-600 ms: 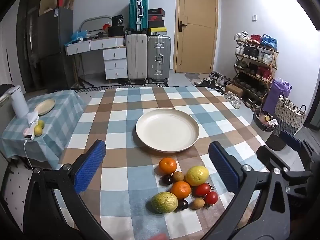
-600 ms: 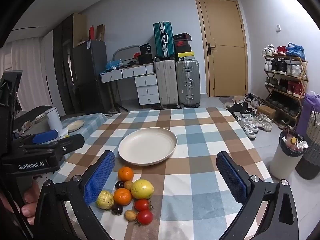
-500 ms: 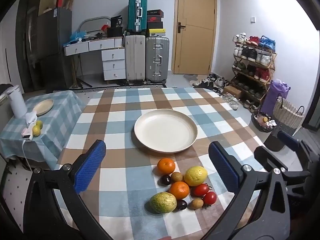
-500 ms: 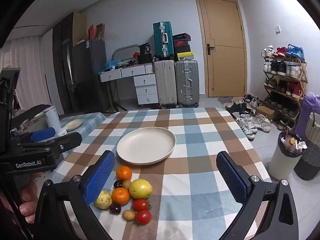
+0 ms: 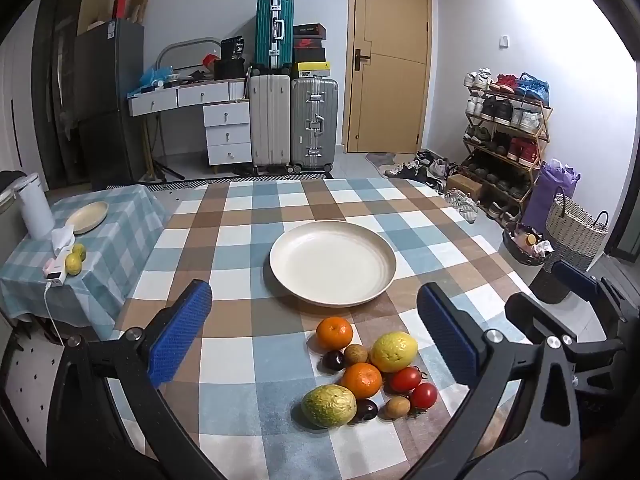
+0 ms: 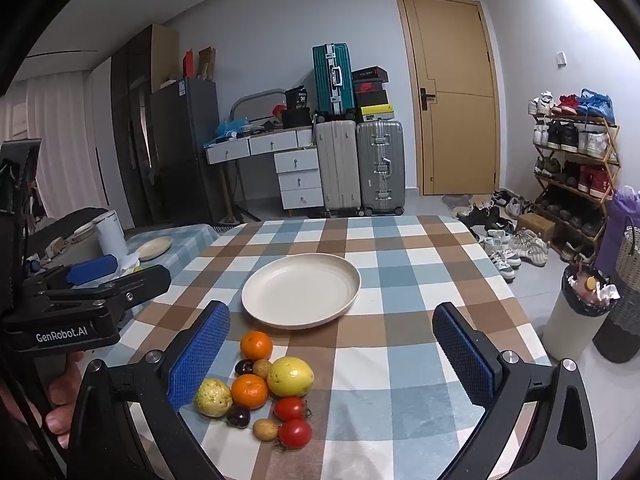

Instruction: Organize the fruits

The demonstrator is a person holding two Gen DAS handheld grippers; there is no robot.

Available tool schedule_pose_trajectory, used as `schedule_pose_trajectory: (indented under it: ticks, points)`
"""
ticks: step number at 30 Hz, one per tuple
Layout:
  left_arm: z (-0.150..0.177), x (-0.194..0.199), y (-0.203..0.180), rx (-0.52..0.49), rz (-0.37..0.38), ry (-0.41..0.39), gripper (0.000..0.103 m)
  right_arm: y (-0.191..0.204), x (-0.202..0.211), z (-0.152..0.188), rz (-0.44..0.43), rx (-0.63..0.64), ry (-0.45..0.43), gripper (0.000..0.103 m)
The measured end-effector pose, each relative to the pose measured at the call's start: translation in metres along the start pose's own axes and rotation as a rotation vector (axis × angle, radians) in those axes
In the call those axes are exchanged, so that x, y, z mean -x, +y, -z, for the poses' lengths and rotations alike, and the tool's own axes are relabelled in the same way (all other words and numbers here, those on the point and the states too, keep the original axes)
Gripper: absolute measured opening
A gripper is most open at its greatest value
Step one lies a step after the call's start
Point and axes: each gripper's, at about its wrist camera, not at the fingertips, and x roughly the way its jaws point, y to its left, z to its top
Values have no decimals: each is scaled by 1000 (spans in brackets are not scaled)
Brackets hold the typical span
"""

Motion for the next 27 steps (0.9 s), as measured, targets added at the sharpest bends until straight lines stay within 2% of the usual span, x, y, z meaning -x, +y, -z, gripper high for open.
schedule_pose_trajectory:
  ticks: [27]
  points:
    - [11, -5, 1, 6, -5, -7, 103, 3, 3, 2, -28, 22, -1, 103]
